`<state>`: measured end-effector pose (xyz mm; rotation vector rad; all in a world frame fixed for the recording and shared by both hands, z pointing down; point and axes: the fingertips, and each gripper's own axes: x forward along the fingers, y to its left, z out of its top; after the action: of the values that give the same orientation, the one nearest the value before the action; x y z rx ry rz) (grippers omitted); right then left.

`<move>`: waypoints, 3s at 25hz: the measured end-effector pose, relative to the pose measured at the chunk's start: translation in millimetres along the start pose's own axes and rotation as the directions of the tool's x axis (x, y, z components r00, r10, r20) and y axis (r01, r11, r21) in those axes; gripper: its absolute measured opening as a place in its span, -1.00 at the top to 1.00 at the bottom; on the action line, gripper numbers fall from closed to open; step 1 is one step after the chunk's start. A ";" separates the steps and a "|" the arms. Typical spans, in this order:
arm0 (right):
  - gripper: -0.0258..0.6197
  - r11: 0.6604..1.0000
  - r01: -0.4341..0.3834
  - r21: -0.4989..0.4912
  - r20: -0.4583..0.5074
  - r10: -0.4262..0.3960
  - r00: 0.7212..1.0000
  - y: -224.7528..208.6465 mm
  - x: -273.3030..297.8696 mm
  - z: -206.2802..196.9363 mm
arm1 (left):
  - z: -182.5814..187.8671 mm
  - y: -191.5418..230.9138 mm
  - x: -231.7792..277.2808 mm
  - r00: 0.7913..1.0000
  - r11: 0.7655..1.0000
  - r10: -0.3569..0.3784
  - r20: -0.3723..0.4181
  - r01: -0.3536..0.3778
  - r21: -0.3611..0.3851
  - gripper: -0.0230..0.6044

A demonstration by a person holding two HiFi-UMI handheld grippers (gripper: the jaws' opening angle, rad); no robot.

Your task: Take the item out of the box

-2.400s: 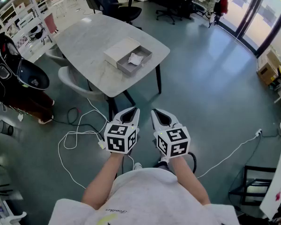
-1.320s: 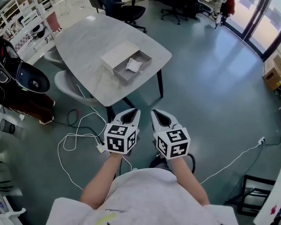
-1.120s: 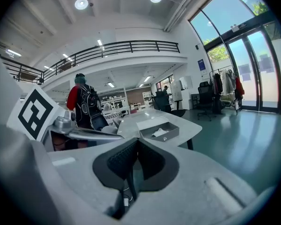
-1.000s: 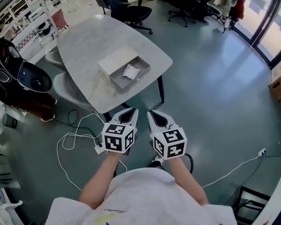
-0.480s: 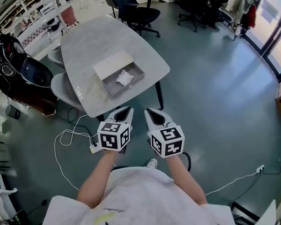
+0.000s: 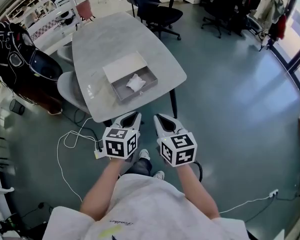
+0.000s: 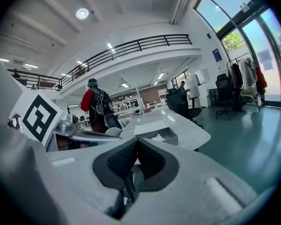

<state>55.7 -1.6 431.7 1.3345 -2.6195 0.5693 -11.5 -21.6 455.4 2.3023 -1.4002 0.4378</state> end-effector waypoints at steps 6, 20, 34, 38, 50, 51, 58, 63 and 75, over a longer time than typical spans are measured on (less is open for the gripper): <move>0.91 1.000 -0.027 -0.014 -0.019 0.027 0.999 -11.7 18.0 4.9 | 4.7 9.7 16.8 1.000 0.999 0.024 0.003 -0.024 -0.021 0.86; 0.91 0.995 -0.082 -0.056 -0.087 0.077 0.993 -55.4 106.1 23.6 | 19.0 67.1 96.7 0.996 0.997 0.069 -0.051 -0.070 -0.038 0.86; 0.91 0.994 -0.093 -0.060 -0.186 0.080 0.979 -87.0 194.9 47.6 | 20.8 122.1 171.2 0.972 1.000 0.025 -0.232 -0.025 0.005 0.85; 0.91 0.994 -0.092 -0.066 -0.215 0.076 0.974 -93.3 213.7 44.6 | 11.2 133.1 187.0 0.962 1.000 0.000 -0.274 0.003 0.012 0.85; 0.91 0.994 -0.088 -0.059 -0.264 0.070 0.962 -106.1 256.0 43.5 | -1.2 144.6 216.4 0.928 0.995 -0.044 -0.370 0.076 0.072 0.85; 0.91 0.994 -0.087 -0.058 -0.267 0.069 0.961 -106.7 258.6 43.9 | -1.0 146.7 218.1 0.926 0.994 -0.046 -0.376 0.078 0.071 0.85; 0.91 0.997 -0.072 -0.041 -0.275 0.058 0.960 -120.1 265.1 42.4 | -5.2 145.8 229.4 0.905 0.990 -0.069 -0.420 0.115 0.086 0.76; 0.91 0.995 -0.095 -0.036 -0.279 0.082 0.957 -132.9 268.3 42.8 | -10.5 140.0 240.8 0.889 0.988 -0.062 -0.453 0.120 0.099 0.72; 0.91 0.972 -0.234 -0.027 -0.320 0.213 0.923 -138.5 277.5 34.6 | -35.2 142.9 246.0 0.834 0.985 0.001 -0.551 0.094 0.143 0.68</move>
<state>3.5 -296.6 519.2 0.8462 -2.5104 0.6608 -31.2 -251.2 625.8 2.0744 -1.0413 1.1367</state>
